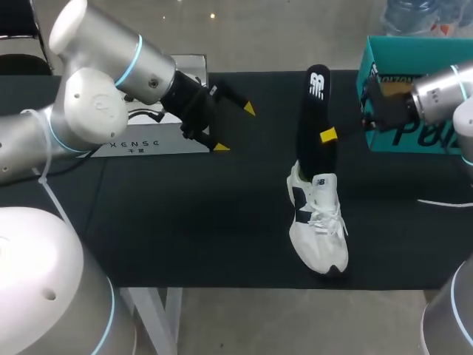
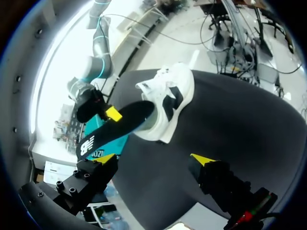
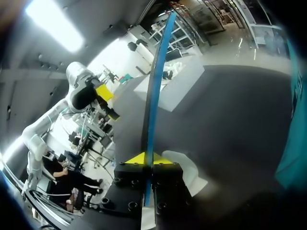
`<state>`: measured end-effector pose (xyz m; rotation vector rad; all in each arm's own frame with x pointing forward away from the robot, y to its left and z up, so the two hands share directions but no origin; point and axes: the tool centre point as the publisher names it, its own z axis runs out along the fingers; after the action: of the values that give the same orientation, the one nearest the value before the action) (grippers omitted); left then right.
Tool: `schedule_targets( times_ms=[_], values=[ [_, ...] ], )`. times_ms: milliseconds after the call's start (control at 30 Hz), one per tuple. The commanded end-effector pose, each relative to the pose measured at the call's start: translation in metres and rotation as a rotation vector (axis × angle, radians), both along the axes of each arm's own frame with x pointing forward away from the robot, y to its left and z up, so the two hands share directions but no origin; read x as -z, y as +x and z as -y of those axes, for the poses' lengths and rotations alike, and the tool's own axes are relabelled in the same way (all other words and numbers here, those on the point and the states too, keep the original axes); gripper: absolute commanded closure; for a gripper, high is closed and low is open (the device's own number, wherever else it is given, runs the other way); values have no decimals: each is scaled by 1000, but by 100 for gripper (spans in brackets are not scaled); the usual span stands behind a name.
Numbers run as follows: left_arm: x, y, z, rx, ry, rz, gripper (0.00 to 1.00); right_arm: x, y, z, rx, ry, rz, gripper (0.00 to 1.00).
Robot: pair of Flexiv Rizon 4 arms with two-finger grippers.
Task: Take the shoe out of the shoebox, open the shoe tongue, remove and reinsert the insole, then place the shoe into the shoebox
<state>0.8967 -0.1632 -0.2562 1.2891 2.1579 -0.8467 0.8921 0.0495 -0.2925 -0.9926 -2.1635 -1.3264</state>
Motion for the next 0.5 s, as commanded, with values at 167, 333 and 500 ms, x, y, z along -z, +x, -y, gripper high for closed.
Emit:
schedule_targets(
  times_ms=[167,333,500],
  values=[
    [-1,-1,-1,0,3,1,0,11,2,1,-3,-13,-15,100],
    [-1,-1,-1,0,3,1,0,14,-1,3,2,-17,-21,100],
    [-1,-1,-1,0,3,1,0,21,-8,6,6,-21,-37,100]
  ],
)
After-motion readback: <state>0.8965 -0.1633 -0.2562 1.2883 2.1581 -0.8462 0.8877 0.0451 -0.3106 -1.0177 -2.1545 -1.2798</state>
